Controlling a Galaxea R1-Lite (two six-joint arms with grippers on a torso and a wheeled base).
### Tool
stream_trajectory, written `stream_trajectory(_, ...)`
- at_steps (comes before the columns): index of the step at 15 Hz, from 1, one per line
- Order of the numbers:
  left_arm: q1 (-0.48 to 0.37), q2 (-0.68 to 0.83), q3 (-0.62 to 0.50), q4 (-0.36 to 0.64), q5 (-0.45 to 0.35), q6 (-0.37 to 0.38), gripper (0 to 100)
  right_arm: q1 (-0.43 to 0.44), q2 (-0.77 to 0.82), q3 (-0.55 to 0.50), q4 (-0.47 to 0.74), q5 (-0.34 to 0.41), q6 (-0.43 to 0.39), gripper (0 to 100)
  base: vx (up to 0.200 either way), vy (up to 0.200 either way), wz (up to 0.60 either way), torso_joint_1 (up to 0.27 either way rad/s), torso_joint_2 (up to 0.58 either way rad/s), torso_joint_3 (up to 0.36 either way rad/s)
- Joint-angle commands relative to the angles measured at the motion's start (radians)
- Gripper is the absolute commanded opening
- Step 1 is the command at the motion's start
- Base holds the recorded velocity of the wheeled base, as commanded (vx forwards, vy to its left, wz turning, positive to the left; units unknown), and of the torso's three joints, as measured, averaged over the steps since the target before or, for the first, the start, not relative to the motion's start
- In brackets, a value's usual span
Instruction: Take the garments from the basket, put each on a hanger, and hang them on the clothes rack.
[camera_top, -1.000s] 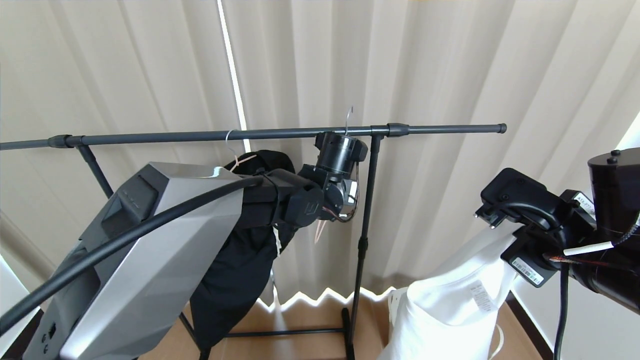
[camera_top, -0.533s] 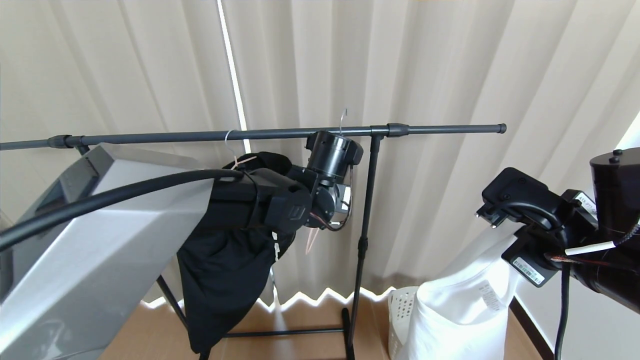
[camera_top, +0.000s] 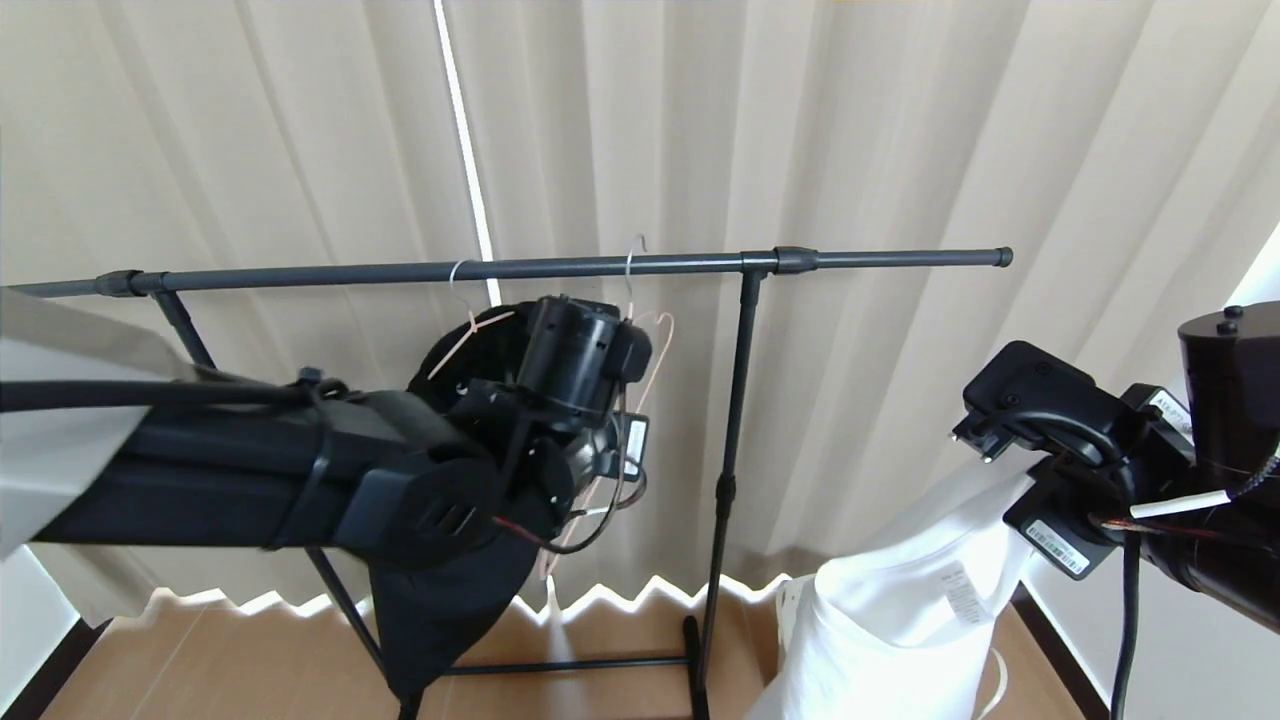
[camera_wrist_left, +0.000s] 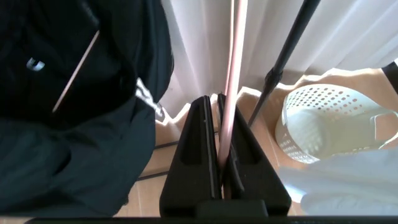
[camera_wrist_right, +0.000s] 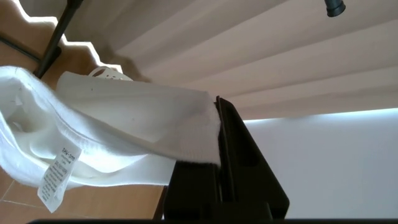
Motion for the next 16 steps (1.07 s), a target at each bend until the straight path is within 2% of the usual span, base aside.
stream_trajectory(1, -0.001, -0.303, 0.329, -0.095, -0.024, 0.029, 0, 0.011, -0.001, 0.023, -0.021, 0.000, 0.000, 0, 0.000, 0.000, 0.00, 0.000, 0.00, 0.000)
stream_trajectory(5, 0.001, -0.598, 0.613, -0.098, -0.136, 0.081, 0, 0.017, 0.015, 0.067, -0.107, -0.003, 0.001, 0, 0.000, 0.000, 0.00, 0.000, 0.00, 0.000)
stream_trajectory(7, 0.001, -0.664, 0.673, -0.098, -0.194, 0.095, 0, 0.014, 0.027, 0.067, -0.127, 0.000, 0.004, 0, 0.000, 0.000, 0.00, 0.000, 0.00, 0.000)
stream_trajectory(9, 0.001, -0.684, 0.725, -0.125, -0.296, 0.095, 0, 0.009, 0.036, 0.081, -0.189, 0.001, 0.006, 0, 0.000, 0.000, 0.00, 0.000, 0.00, 0.000)
stream_trajectory(12, 0.007, -0.588, 0.819, -0.356, -0.414, 0.103, 0, 0.004, 0.087, 0.049, -0.312, 0.008, 0.004, 0, 0.000, 0.000, 0.00, 0.000, 0.00, 0.000)
stream_trajectory(13, 0.027, -0.538, 0.829, -0.451, -0.424, 0.137, 0, -0.019, 0.147, -0.014, -0.335, 0.037, -0.004, 0, 0.000, 0.000, 0.00, 0.000, 0.00, 0.000)
stream_trajectory(15, 0.058, -0.481, 0.831, -0.540, -0.432, 0.204, 0, -0.046, 0.205, -0.081, -0.346, 0.072, -0.025, 0, 0.000, 0.000, 0.00, 0.000, 0.00, 0.000)
stream_trajectory(16, 0.076, -0.449, 0.840, -0.605, -0.498, 0.239, 0, -0.074, 0.256, -0.094, -0.350, 0.129, 0.004, 0, 0.000, 0.000, 0.00, 0.000, 0.00, 0.000)
